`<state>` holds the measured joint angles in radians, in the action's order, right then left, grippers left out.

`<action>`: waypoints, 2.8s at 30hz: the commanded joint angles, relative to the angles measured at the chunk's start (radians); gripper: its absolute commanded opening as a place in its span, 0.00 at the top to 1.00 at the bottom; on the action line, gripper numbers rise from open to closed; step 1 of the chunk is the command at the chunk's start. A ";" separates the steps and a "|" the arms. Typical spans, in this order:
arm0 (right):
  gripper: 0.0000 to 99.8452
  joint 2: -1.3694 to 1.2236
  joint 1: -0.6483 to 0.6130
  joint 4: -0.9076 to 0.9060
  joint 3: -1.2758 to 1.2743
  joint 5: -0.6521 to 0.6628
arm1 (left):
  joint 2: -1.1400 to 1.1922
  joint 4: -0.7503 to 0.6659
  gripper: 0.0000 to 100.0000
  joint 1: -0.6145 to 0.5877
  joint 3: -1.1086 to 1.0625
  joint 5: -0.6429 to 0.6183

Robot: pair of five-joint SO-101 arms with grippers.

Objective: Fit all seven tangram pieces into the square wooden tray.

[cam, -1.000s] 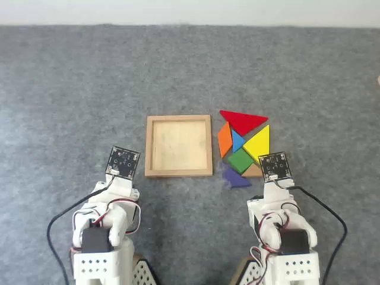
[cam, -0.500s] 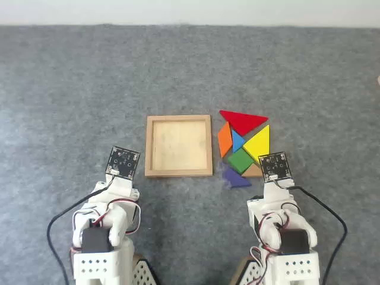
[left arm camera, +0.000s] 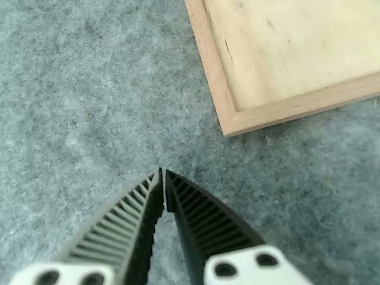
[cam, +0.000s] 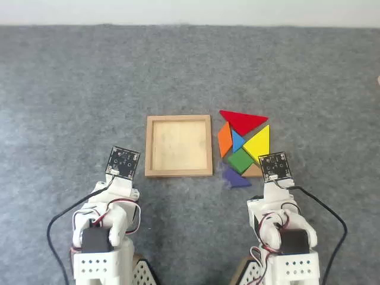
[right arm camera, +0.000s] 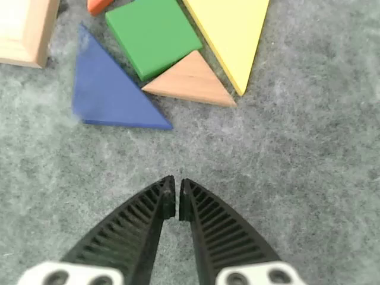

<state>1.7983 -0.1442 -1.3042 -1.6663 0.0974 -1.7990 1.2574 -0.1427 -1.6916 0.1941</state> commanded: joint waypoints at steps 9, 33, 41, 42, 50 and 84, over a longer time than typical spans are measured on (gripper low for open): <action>0.97 0.018 -0.013 -0.007 -0.017 0.005 | -0.014 0.005 0.99 0.000 0.008 0.006; 0.98 0.015 -0.091 0.065 0.292 0.598 | -0.014 0.005 0.99 0.000 0.008 0.006; 0.97 -0.329 -0.074 0.084 0.614 0.364 | -0.014 0.005 0.99 0.000 0.008 0.006; 0.97 -0.414 -0.079 0.093 0.647 0.322 | -0.014 0.005 0.99 0.000 0.008 0.006; 0.96 -1.003 -0.082 0.259 0.896 0.256 | -0.014 0.005 0.99 0.000 0.008 0.006; 0.75 -2.244 -0.025 0.332 1.671 0.987 | -0.014 0.005 0.99 0.000 0.008 0.006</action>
<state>-0.4189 -0.1933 -0.9268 -0.0706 1.0196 -1.7990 1.2574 -0.1427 -1.6916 0.1941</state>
